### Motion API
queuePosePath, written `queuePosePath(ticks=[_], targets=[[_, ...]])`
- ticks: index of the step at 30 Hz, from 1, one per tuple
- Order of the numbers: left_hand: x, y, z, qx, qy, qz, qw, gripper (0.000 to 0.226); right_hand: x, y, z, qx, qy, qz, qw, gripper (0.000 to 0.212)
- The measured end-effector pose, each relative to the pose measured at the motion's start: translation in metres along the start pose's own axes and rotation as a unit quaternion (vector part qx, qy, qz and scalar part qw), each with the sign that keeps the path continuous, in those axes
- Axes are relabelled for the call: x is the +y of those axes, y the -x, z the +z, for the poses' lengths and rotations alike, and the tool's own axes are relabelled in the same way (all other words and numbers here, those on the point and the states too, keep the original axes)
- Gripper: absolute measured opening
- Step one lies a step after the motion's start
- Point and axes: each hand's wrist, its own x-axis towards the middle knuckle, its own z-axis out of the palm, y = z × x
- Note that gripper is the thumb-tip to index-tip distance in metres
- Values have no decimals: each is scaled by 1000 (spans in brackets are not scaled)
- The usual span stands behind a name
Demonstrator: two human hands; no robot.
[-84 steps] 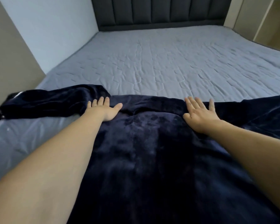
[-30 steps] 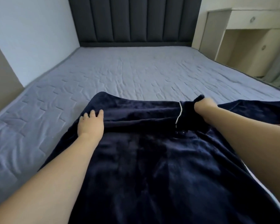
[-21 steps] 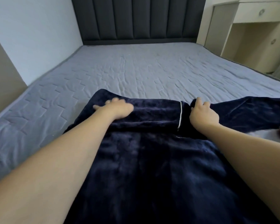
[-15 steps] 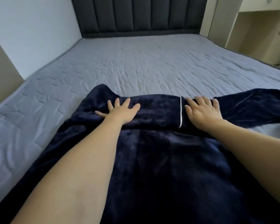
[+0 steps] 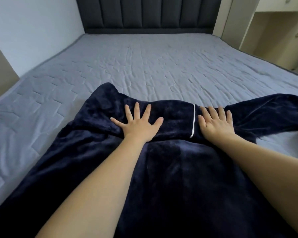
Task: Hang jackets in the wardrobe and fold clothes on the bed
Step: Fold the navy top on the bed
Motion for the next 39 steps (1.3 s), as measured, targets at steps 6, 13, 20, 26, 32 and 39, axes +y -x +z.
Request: queuePosePath(ticks=[6,13,20,26,32,39], targets=[[4,0,-10,-48,-30,-8,998,83,14,12,-33,-106,-18,-6,994,69],[109,9,-36,-24,90,3,996,65,129,24,-129,-121,-122,108,979,69],[206,45,-21,-133,-161,63,976,65,259,14,-193,-126,-203,156,958,25],[342,62,-59,-145,-74,243,956,56,327,-14,-198,-159,47,107,980,35],[449,61,-32,-130,-107,335,927,29,396,-56,-155,-152,-36,192,969,45],[482,35,-6,-128,-135,317,930,31,438,-88,-116,-105,-94,367,920,61]])
